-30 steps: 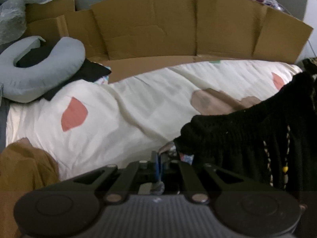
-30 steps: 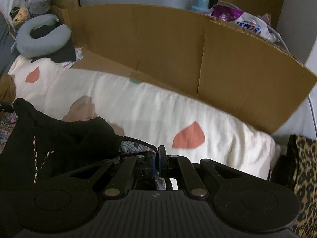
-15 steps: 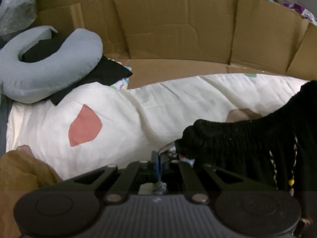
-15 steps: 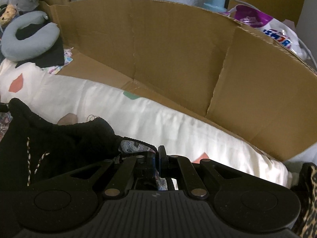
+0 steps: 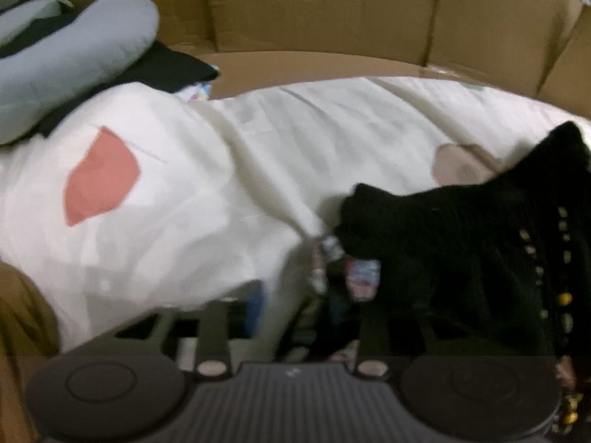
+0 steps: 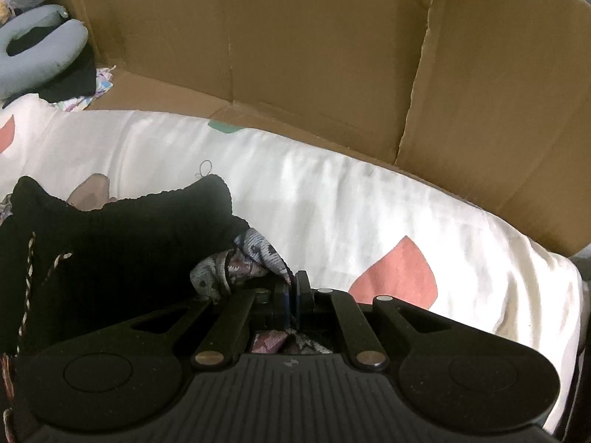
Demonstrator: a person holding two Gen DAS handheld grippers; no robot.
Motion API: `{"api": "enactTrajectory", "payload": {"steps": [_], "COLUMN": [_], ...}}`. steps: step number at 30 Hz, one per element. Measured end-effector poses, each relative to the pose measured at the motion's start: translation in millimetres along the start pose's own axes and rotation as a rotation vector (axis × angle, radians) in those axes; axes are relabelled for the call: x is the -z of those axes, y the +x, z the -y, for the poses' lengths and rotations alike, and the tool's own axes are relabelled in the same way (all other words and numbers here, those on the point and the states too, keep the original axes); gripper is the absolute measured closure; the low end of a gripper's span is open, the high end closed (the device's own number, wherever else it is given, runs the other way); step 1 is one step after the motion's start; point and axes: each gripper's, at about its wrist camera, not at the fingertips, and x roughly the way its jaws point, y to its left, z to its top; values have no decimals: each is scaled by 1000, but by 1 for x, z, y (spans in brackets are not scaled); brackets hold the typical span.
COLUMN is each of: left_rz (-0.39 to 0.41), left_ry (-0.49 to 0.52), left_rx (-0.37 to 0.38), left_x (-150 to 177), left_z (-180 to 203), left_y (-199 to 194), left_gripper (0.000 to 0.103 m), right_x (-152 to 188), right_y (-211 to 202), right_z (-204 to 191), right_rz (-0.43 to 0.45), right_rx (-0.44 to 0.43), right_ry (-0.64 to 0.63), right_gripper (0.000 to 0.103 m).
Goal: Fold clothes
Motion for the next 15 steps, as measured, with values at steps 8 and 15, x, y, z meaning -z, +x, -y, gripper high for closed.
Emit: {"api": "enactTrajectory", "payload": {"steps": [8,15], "left_rz": [24,53], "left_ry": [35,41], "left_rx": [29,97], "left_x": [0,-3], "left_z": [0,2], "left_y": [1,-2], "left_gripper": [55,101], "right_x": [-10,-19], "right_y": [5,10], "right_z": [4,6], "right_rz": [4,9], "right_rx": [-11,-18], "right_ry": [18,42], "right_gripper": [102,102]}}
